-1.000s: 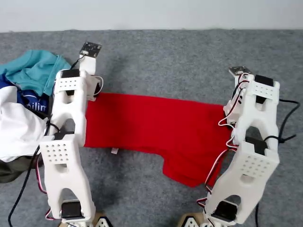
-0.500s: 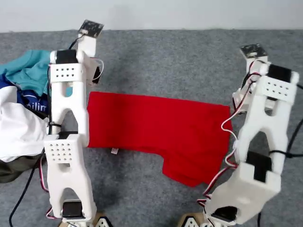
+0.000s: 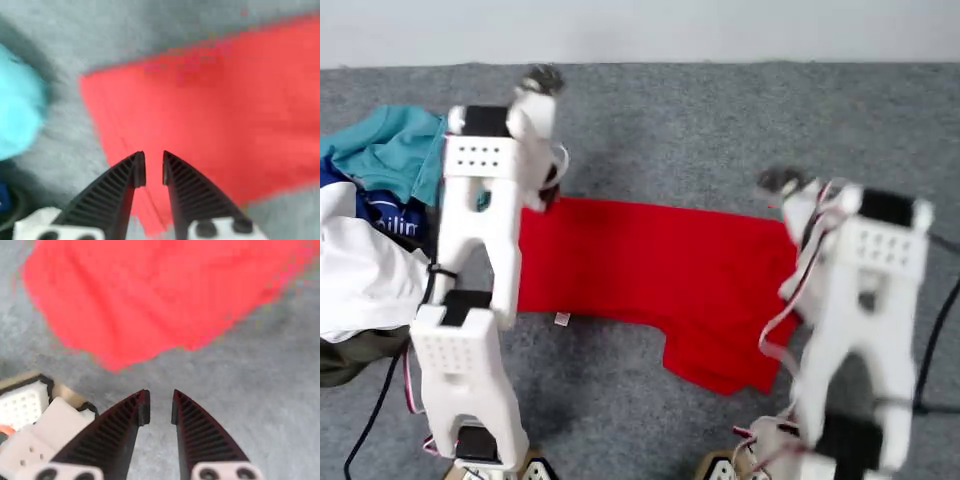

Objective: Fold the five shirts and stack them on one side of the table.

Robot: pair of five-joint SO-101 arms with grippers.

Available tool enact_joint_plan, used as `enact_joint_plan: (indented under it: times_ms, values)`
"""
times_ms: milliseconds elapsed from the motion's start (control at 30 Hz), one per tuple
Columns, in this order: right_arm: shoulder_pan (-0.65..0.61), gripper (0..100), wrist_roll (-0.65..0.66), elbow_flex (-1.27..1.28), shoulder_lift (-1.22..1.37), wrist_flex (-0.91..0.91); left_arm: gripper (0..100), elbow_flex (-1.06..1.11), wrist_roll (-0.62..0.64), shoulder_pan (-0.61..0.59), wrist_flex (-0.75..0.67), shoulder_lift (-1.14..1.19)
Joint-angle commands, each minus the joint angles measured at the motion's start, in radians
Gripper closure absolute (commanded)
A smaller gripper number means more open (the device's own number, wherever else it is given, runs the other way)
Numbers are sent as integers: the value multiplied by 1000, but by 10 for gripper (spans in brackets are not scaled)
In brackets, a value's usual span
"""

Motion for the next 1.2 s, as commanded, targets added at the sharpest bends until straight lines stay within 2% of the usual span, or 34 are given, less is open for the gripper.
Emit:
enact_joint_plan:
  times_ms: [0, 100, 200, 300, 500, 700, 800, 967, 1167]
  values:
    - [-97, 913, 72, 350, -335, -107, 942, 242, -130, 15, 25, -141]
    - [-133, 912, 129, 608, -562, -242, 942, 392, -186, 18, 23, -222]
    - [-163, 912, 178, 776, -685, -285, 942, 487, -187, 18, 23, -282]
    - [-191, 911, 242, 850, -690, -312, 942, 542, -187, 18, 23, -316]
    - [-219, 845, 252, 884, -687, -444, 942, 555, -187, 20, 23, -321]
    - [-220, 961, 315, 997, -685, -576, 942, 555, -187, 20, 23, -321]
    - [-219, 972, 315, 1071, -685, -641, 942, 555, -187, 20, 23, -321]
    - [-217, 975, 311, 1037, -685, -654, 942, 555, -187, 20, 17, -321]
    - [-216, 975, 282, 809, -684, -604, 942, 555, -187, 20, 17, -321]
